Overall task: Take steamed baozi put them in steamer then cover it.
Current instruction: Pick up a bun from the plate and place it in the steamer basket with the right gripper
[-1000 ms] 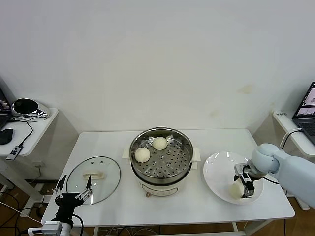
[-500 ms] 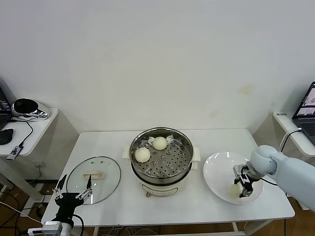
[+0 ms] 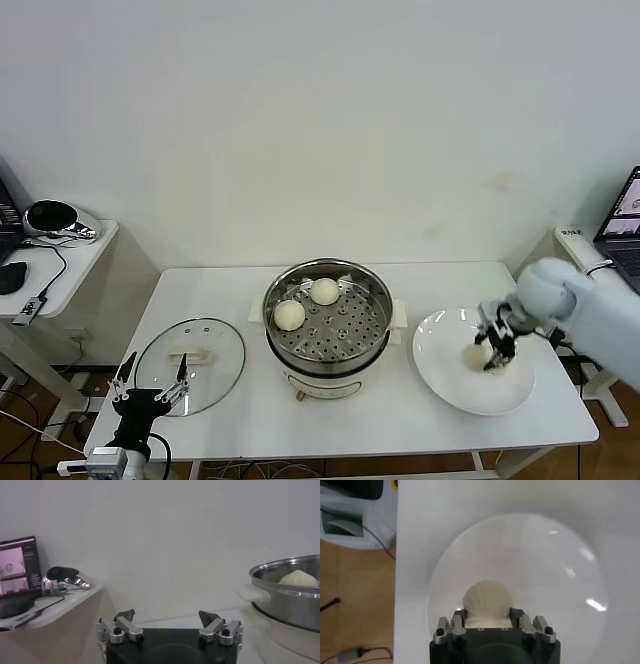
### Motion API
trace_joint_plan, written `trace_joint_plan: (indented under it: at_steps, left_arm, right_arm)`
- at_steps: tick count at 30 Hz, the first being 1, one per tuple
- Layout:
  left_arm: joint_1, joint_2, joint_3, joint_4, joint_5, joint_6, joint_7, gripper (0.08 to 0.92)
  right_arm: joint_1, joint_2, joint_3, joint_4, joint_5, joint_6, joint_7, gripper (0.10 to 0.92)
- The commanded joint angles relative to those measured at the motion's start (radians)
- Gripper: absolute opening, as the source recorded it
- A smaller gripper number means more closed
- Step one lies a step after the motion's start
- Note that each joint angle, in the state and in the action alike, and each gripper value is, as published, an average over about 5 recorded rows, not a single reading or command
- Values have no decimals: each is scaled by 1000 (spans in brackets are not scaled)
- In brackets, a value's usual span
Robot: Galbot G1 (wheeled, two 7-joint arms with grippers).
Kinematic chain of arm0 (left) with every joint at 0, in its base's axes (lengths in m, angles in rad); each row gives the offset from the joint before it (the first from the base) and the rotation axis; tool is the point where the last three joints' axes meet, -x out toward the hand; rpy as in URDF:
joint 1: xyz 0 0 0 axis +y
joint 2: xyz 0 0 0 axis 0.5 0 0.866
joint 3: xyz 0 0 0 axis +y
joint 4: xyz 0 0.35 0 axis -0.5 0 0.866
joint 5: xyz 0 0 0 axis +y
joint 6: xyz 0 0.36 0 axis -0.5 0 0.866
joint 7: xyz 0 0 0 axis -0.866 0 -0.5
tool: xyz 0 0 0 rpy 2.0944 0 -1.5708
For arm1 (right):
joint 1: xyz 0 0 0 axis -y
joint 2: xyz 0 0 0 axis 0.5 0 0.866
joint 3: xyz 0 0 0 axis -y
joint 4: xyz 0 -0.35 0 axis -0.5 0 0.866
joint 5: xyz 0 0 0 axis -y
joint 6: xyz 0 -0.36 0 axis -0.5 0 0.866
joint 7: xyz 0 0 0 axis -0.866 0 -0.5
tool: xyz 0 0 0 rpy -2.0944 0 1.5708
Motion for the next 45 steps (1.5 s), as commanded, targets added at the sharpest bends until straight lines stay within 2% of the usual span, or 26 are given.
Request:
trace_joint_plan:
  at_steps: [1, 6, 12, 19, 23, 31, 39, 45]
  left_arm:
    - [-3, 2, 1, -2, -2, 1, 0, 823]
    - [-7, 4, -3, -8, -8, 2, -1, 823]
    - [-8, 2, -15, -14, -16, 2, -3, 823]
    - [0, -15, -25, -27, -14, 2, -4, 823]
    - [5, -23, -42, -42, -18, 3, -4, 823]
    - [15, -39, -60, -58, -22, 2, -6, 823]
    - [14, -47, -58, -57, -22, 1, -7, 823]
    - [15, -50, -56, -56, -22, 1, -8, 823]
  right_arm:
    - [491, 112, -179, -31, 182, 9, -54, 552]
    - [604, 266, -231, -63, 258, 22, -47, 553]
    - [593, 456, -284, -70, 320, 95, 1, 555]
    - [513, 645, -341, -99, 276, 238, 50, 552]
    - [487, 716, -389, -127, 220, 369, 67, 553]
    - [459, 751, -458, -109, 69, 562, 65, 567]
    - [437, 736, -475, -78, -18, 646, 68, 573]
    - [427, 719, -483, -58, -29, 680, 65, 577]
